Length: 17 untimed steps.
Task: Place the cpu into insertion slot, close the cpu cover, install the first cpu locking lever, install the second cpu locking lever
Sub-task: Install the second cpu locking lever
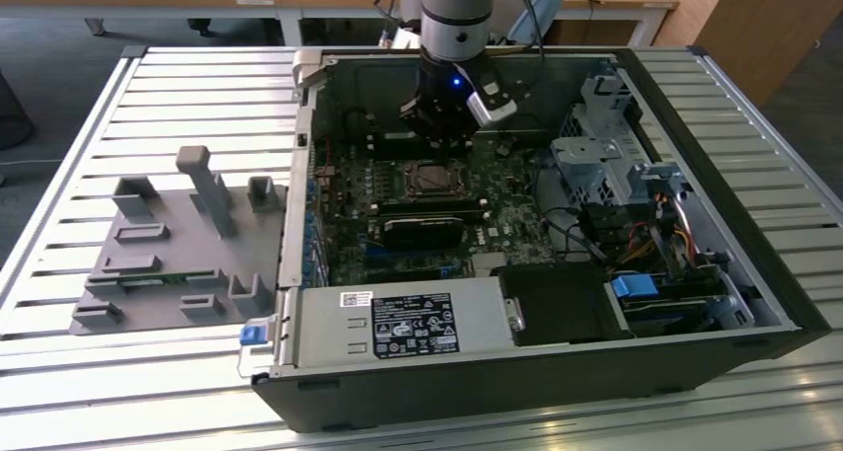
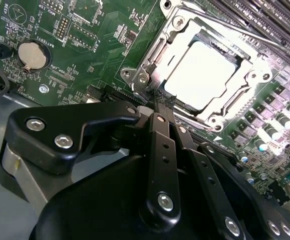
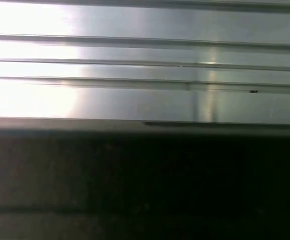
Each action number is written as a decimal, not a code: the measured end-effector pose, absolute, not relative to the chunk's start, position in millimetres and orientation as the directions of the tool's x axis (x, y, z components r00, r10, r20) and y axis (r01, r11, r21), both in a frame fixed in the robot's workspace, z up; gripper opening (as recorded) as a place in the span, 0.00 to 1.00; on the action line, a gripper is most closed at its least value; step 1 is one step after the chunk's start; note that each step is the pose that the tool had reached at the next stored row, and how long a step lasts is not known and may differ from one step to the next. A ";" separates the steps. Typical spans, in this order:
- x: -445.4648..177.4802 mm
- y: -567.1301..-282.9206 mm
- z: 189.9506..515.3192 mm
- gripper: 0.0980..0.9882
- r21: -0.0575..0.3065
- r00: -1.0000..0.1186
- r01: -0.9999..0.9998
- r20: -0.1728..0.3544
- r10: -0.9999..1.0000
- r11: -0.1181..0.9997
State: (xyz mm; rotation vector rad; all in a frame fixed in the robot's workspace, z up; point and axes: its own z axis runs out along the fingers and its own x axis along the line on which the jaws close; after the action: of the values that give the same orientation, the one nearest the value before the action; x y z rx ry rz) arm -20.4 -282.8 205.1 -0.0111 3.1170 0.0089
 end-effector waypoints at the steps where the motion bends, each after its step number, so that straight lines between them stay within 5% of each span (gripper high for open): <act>1: -20.4 -282.8 206.5 0.01 0.006 -1.000 -0.007 -0.025 -0.007 1.000; 17: -20.4 -286.8 220.6 0.01 0.001 -1.000 -0.007 -0.025 -0.007 1.000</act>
State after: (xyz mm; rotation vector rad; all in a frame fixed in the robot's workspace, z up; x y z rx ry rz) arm -20.4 -286.8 220.6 -0.0113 3.1169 0.0021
